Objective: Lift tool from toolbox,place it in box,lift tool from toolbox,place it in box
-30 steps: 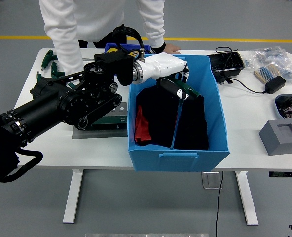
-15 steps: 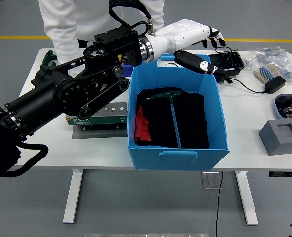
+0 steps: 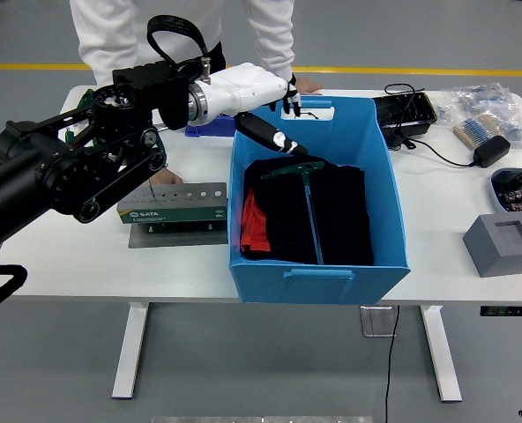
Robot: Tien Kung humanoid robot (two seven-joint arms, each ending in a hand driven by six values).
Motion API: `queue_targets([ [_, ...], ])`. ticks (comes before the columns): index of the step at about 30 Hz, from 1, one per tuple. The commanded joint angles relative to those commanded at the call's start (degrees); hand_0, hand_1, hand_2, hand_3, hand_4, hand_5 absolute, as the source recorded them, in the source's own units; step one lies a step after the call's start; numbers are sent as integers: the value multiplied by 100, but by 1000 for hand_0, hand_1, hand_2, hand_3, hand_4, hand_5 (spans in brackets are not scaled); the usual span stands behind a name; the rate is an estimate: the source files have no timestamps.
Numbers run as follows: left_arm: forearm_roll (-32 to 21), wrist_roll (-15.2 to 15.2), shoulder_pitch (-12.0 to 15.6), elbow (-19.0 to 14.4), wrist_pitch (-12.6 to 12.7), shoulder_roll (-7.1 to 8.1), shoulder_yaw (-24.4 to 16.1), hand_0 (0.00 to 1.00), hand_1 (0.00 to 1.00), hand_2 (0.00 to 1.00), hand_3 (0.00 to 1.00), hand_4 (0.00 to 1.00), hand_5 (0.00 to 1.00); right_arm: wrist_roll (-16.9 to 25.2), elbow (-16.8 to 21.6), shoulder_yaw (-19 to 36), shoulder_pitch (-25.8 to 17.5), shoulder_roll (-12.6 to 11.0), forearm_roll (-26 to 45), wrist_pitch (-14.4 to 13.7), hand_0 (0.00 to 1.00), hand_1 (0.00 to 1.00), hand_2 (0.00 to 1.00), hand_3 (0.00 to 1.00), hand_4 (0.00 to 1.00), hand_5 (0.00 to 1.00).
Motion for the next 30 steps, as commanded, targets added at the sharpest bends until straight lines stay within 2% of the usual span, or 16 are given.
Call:
queue_targets([
  [2, -66, 147, 40, 86, -178, 203, 103, 628, 629, 690, 646, 998, 932, -5, 0, 6, -21, 9, 11, -4, 670, 658, 714, 558, 774, 661],
  [5, -96, 312, 89, 252, -357, 421, 246, 628, 629, 690, 646, 998, 932, -16, 0, 34, -46, 22, -5, -7, 670, 658, 714, 558, 774, 661],
  [7, -105, 390, 119, 368, -439, 504, 311, 628, 629, 690, 646, 998, 932, -29, 0, 65, -56, 29, -38, -10, 670, 658, 714, 558, 774, 661],
  [8, -113, 438, 134, 444, -489, 539, 351, 634, 616, 639, 651, 998, 938, -35, 0, 81, -60, 32, -55, -9, 669, 659, 713, 559, 775, 660],
  [10, -115, 547, 164, 549, -610, 593, 404, 634, 616, 639, 651, 998, 938, -45, 0, 113, -62, 36, -88, -10, 669, 659, 713, 559, 775, 660],
  [17, -42, 599, 233, 637, -667, 703, 562, 631, 606, 627, 648, 998, 936, -44, 0, 119, -67, 44, -70, -14, 669, 662, 714, 558, 775, 660],
  [30, 116, 675, 265, 695, -773, 715, 1005, 663, 614, 643, 628, 998, 926, -44, 0, 98, -105, 72, -11, -13, 671, 662, 714, 558, 775, 661],
])
